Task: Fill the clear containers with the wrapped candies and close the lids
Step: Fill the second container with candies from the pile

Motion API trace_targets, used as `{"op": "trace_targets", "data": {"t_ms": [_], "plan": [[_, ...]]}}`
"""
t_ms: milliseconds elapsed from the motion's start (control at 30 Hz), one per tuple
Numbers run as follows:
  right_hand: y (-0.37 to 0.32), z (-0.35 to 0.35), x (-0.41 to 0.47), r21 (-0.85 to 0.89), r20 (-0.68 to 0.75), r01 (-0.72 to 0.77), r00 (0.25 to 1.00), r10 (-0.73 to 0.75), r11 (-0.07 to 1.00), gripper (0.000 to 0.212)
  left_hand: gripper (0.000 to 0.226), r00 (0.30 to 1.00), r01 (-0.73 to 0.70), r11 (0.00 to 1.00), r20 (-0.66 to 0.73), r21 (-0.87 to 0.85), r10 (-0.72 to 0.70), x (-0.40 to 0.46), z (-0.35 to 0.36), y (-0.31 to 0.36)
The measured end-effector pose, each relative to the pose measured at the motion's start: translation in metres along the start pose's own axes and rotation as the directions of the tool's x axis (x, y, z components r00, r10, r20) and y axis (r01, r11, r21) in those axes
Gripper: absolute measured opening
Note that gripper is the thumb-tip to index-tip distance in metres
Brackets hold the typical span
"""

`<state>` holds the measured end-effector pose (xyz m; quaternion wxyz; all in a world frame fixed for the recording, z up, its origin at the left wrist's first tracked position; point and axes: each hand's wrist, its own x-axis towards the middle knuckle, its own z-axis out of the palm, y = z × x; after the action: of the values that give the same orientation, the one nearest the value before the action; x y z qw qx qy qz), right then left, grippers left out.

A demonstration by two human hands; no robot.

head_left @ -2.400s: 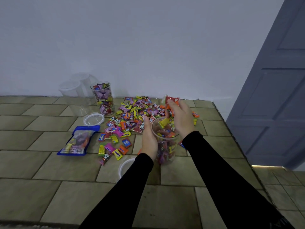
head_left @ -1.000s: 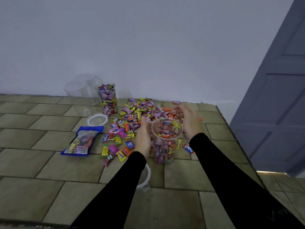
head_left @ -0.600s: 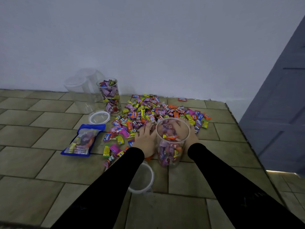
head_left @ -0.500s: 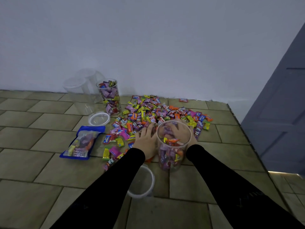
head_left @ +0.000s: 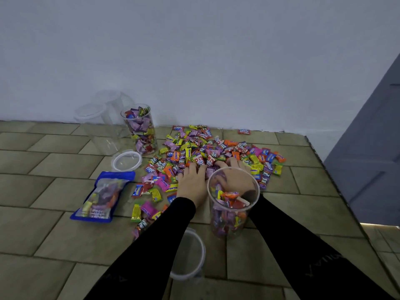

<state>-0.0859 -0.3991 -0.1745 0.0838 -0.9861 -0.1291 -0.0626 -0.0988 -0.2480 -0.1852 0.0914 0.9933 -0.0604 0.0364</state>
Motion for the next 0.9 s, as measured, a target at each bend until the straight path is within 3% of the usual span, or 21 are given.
{"op": "trace_targets", "data": {"t_ms": [267, 500, 567, 700, 900], "plan": [[-0.003, -0.007, 0.006, 0.107, 0.023, -0.034, 0.999, 0.032, 0.994, 0.037, 0.031, 0.996, -0.076, 0.997, 0.050, 0.026, 0.075, 0.017, 0.007, -0.007], [-0.002, -0.021, 0.004, 0.180, 0.000, -0.053, 0.999, 0.054, 0.982, 0.033, 0.032, 0.998, -0.061, 0.997, -0.017, -0.043, 0.060, 0.015, -0.003, -0.008], [-0.002, -0.023, 0.004, 0.263, -0.033, -0.052, 0.997, 0.063, 0.963, 0.029, 0.035, 0.998, -0.051, 0.992, -0.041, -0.117, 0.047, 0.011, -0.011, -0.006], [-0.005, -0.033, 0.001, 0.449, -0.086, -0.066, 0.989, 0.117, 0.891, 0.025, 0.020, 0.993, -0.049, 0.943, -0.122, -0.330, 0.009, 0.001, -0.032, 0.001], [-0.006, -0.063, -0.008, 0.566, -0.202, -0.025, 0.965, 0.168, 0.824, 0.026, 0.009, 0.986, -0.064, 0.785, -0.161, -0.616, -0.045, -0.013, -0.057, 0.010]]}}
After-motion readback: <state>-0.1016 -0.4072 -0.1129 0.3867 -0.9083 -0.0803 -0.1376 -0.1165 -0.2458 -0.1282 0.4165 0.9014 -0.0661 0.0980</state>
